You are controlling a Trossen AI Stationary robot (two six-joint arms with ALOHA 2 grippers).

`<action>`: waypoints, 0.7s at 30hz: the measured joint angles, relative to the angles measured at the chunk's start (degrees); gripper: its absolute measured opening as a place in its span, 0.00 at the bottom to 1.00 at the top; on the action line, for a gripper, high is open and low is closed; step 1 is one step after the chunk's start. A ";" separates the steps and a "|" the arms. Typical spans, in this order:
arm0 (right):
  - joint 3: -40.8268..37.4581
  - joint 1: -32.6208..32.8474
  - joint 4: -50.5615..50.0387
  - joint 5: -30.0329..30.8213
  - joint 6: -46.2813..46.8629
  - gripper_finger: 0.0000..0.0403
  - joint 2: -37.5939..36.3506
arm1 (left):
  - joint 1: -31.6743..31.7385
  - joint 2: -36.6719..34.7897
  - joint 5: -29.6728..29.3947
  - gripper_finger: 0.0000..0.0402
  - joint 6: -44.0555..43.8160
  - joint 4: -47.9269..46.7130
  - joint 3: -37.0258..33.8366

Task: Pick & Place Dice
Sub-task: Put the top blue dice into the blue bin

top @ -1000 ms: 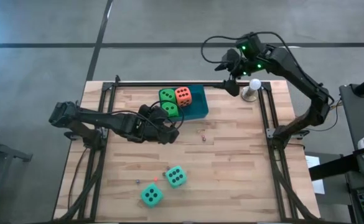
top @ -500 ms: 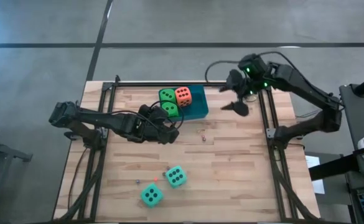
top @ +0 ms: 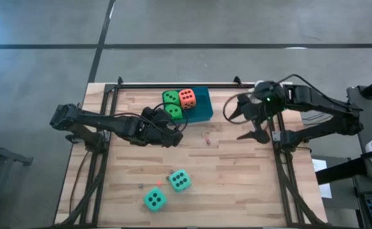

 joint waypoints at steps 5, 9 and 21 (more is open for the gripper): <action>-2.47 4.29 4.29 0.06 -0.24 0.99 -2.41 | 0.00 0.00 -0.01 0.96 0.00 0.00 0.00; -3.59 6.31 4.45 0.12 -0.20 0.99 -3.30 | 0.00 0.00 0.00 0.97 0.00 0.01 0.00; -3.94 7.32 3.82 0.24 -4.91 0.99 -3.70 | -0.75 0.00 -0.01 0.96 12.83 7.63 0.78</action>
